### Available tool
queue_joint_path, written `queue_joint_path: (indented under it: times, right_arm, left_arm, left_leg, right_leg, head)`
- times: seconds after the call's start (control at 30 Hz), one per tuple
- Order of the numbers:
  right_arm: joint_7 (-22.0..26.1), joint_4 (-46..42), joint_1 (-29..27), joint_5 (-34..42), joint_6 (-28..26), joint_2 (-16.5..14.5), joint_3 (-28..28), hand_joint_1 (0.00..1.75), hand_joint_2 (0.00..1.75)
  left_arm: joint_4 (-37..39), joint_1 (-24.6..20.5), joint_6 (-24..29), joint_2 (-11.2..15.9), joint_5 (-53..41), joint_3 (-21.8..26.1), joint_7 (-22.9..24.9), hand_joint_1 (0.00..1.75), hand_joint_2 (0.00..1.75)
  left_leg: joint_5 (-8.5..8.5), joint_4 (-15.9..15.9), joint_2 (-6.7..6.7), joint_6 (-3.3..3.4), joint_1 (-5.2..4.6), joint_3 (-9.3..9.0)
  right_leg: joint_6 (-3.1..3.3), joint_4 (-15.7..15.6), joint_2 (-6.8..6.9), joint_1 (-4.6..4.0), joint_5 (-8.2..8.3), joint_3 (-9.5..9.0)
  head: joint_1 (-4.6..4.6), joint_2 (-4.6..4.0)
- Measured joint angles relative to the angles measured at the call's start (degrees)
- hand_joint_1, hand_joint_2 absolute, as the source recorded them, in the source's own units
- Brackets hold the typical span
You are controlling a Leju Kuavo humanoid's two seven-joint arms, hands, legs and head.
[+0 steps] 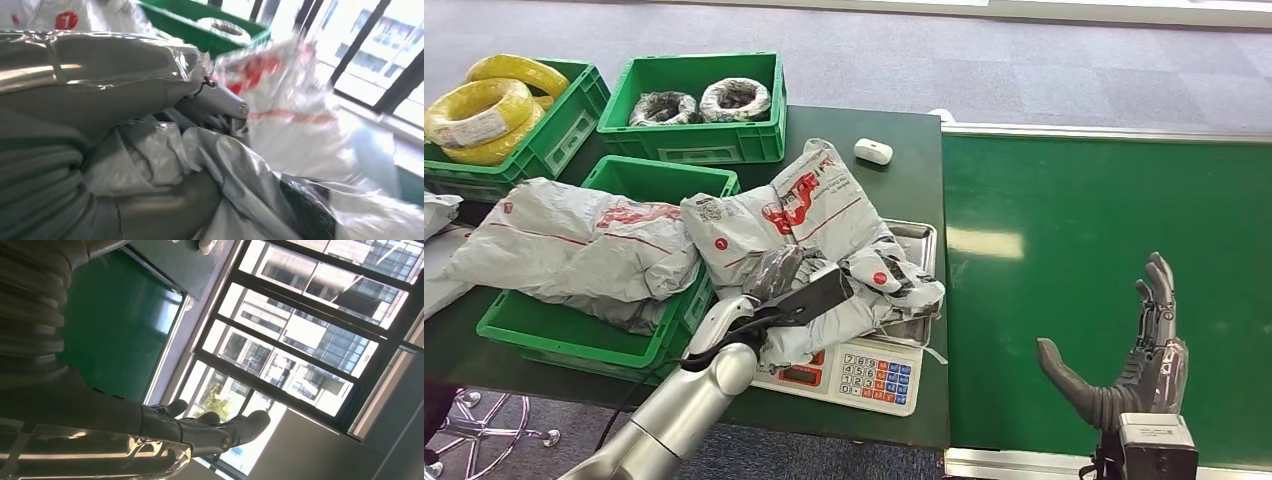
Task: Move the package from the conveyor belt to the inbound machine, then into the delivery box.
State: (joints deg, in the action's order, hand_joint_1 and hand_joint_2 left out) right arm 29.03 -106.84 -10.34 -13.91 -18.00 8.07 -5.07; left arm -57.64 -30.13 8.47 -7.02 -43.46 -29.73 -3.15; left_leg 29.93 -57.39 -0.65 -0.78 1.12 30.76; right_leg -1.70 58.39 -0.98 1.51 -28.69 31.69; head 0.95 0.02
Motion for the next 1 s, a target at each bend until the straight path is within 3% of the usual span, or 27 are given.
queue_joint_path:
  times: [0.3,0.47,0.67,0.87,0.9,0.93,1.0]
  right_arm:
    - [-0.01,-0.92,-3.08,-1.60,-1.67,-1.08,0.87,0.00,1.75]
    - [-0.01,-2.16,-5.44,-1.59,-2.99,-1.47,2.29,0.00,1.75]
    - [-0.12,-3.58,-7.67,-1.76,-3.58,-1.75,3.40,0.00,1.75]
    - [-1.09,-4.39,-8.33,-2.79,-2.60,-2.22,3.68,0.00,1.75]
    - [-1.19,-4.39,-8.34,-2.87,-2.31,-2.28,3.70,0.00,1.75]
    - [-1.29,-4.39,-8.33,-2.92,-2.06,-2.34,3.70,0.00,1.75]
    - [-1.42,-4.39,-8.30,-2.97,-1.65,-2.45,3.73,0.00,1.75]
  left_arm:
    - [-25.27,1.45,8.36,5.47,-5.13,6.25,-0.10,1.75,1.75]
    - [-35.49,1.05,13.10,8.41,-8.75,9.82,0.04,1.75,1.75]
    - [-38.24,0.78,14.55,11.76,-10.85,15.45,2.90,1.74,1.75]
    - [-31.87,1.17,11.82,15.09,-10.48,24.82,5.21,1.65,1.75]
    - [-30.11,1.51,11.55,15.59,-10.34,26.48,5.21,1.60,1.75]
    - [-28.35,1.94,11.35,16.07,-10.21,28.04,5.19,1.40,1.75]
    - [-24.99,2.90,11.07,16.94,-10.09,30.76,5.12,0.58,1.75]
  left_leg:
    - [0.00,0.00,0.00,0.00,0.00,0.14]
    - [0.00,0.00,0.00,0.00,0.00,0.15]
    - [0.00,0.01,0.01,0.00,0.00,0.10]
    - [0.00,0.03,0.08,-0.01,0.01,0.04]
    - [0.00,0.03,0.08,-0.01,0.01,0.05]
    - [0.00,0.03,0.09,-0.01,0.01,0.05]
    - [0.00,0.03,0.11,-0.01,0.01,0.06]
  right_leg:
    - [0.00,0.00,0.00,0.00,-0.01,0.15]
    - [0.00,-0.01,0.00,0.00,-0.01,0.15]
    - [0.00,0.00,-0.01,0.00,-0.01,0.13]
    - [0.01,0.02,-0.06,-0.01,-0.01,0.12]
    - [0.01,0.03,-0.06,-0.01,-0.01,0.13]
    - [0.01,0.03,-0.07,-0.01,-0.01,0.13]
    - [0.01,0.03,-0.08,-0.01,-0.01,0.15]
  head:
    - [0.00,0.00]
    - [-0.02,0.00]
    - [-0.01,0.00]
    - [-0.01,0.00]
    - [-0.01,0.00]
    - [-0.01,0.00]
    - [-0.01,0.00]
